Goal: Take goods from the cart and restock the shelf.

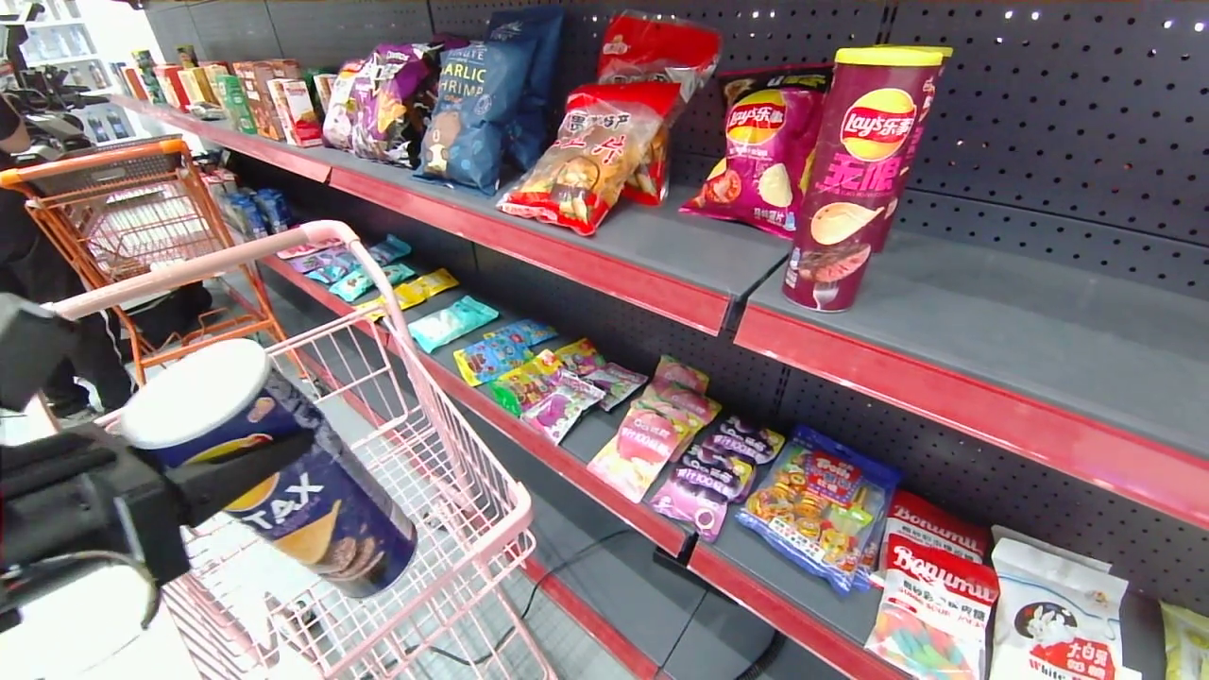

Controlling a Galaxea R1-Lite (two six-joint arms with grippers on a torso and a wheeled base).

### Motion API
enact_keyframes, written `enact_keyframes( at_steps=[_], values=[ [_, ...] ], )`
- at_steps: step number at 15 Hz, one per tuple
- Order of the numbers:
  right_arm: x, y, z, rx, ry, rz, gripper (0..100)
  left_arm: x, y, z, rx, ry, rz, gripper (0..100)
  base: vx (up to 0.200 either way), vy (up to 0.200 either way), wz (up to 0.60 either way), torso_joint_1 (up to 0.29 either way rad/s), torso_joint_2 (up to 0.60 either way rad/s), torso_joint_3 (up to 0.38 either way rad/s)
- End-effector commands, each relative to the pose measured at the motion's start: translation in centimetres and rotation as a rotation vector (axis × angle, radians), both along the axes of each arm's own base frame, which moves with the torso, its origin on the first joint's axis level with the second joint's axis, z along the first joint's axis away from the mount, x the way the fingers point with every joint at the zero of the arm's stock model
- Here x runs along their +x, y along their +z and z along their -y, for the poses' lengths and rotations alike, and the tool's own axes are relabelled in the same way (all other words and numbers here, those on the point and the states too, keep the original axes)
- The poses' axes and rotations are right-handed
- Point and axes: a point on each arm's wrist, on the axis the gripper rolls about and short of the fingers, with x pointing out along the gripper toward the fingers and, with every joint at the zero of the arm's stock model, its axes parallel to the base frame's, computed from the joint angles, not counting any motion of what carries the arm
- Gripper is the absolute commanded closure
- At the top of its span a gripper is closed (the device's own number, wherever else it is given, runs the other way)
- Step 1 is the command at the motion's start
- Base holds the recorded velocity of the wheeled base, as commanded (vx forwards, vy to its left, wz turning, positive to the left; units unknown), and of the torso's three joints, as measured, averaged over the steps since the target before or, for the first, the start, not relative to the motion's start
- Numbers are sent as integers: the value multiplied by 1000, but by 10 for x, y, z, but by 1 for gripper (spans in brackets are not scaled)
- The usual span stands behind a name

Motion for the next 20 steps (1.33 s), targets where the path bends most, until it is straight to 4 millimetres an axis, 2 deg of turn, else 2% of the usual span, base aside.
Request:
enact_keyframes(
  at_steps=[1, 6, 11, 16, 20],
  values=[
    [0, 0, 0, -1, -1, -1, 0, -46, 29, -8, -23, 23, 199, 100, 0, 0, 0, 0, 0, 0],
    [0, 0, 0, 1, -2, -1, 0, -73, 29, -13, -3, 79, 244, 100, 0, 0, 0, 55, -173, -108],
    [0, 0, 0, -1, -1, -1, 0, -75, 26, -15, 7, 157, 243, 100, 0, 0, 0, 200, -528, -330],
    [0, 0, 0, 1, -1, -1, 0, -92, 8, -18, 13, 178, 249, 100, 0, 0, 0, 233, -565, -336],
    [0, 0, 0, 1, -2, -1, 0, -97, 6, -18, 15, 177, 249, 100, 0, 0, 0, 177, -415, -237]
  ],
)
